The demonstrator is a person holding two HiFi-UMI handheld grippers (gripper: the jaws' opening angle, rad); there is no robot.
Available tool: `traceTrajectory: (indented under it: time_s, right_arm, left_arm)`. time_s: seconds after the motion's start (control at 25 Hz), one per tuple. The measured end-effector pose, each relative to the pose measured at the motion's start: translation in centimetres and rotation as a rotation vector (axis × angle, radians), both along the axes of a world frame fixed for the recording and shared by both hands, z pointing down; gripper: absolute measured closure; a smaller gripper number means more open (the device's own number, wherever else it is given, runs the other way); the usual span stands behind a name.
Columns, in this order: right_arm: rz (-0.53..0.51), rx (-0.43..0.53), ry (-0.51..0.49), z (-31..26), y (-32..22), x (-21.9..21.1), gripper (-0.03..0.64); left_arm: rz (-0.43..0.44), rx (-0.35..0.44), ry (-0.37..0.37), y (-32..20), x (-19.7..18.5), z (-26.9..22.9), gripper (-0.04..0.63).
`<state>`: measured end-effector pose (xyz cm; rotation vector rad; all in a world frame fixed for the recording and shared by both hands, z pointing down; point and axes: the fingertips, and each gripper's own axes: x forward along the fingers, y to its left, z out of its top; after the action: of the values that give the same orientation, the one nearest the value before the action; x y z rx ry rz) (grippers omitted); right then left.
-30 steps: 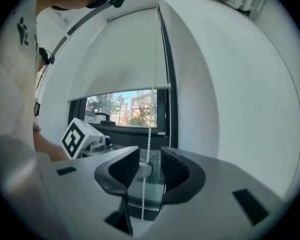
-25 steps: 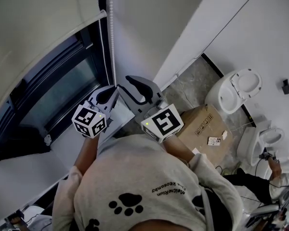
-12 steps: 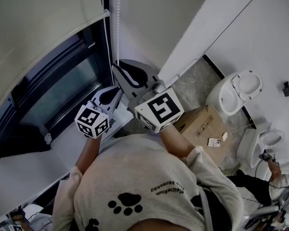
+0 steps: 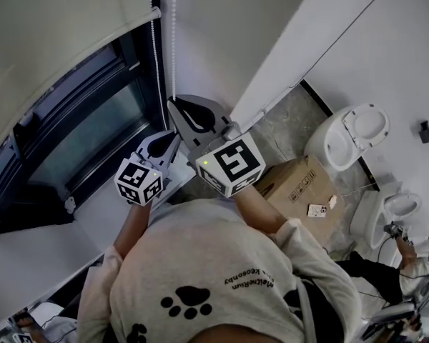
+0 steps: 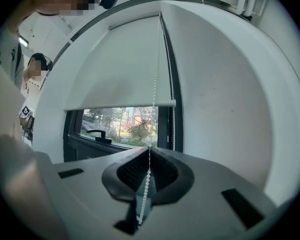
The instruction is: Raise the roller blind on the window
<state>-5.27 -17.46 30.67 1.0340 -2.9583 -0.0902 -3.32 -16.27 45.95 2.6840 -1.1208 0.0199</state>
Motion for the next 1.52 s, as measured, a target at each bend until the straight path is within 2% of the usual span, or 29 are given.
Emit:
traceTrajectory:
  time_s: [0.44, 0.6, 0.96, 1.08, 1.16, 1.36, 1.52]
  right_arm:
    - [0.025, -0.061, 0.058, 6.1, 0.1, 0.0, 0.606]
    - [0.032, -0.061, 0.061, 7.3, 0.3, 0.0, 0.606]
    - [0.037, -0.059, 0.051, 7.4, 0.1, -0.1, 0.606]
    - [0.039, -0.062, 0.050, 7.4, 0.0, 0.1, 0.606]
    - [0.040, -0.063, 0.046, 7.3, 0.0, 0.2, 0.606]
    - [0.038, -0.063, 0.042, 7.3, 0.0, 0.2, 0.606]
    - [0.036, -0.061, 0.041, 7.4, -0.1, 0.3, 0.606]
  left_arm:
    - [-0.025, -0.064, -0.057, 0.2, -0.5, 6.0, 0.588]
    - [-0.028, -0.047, -0.112, 0.3, -0.5, 7.0, 0.588]
    - [-0.032, -0.040, -0.069, 0.6, -0.5, 6.9, 0.586]
    - [-0.010, -0.038, -0.046, 1.1, -0.7, 6.0, 0.569]
    - [0.008, -0.044, -0.008, 1.3, -0.8, 4.6, 0.478]
    - [0.010, -0.015, 0.070, 1.6, -2.3, -0.4, 0.474]
    - [0.012, 0.036, 0.047, 0.7, -3.3, -5.2, 0.474]
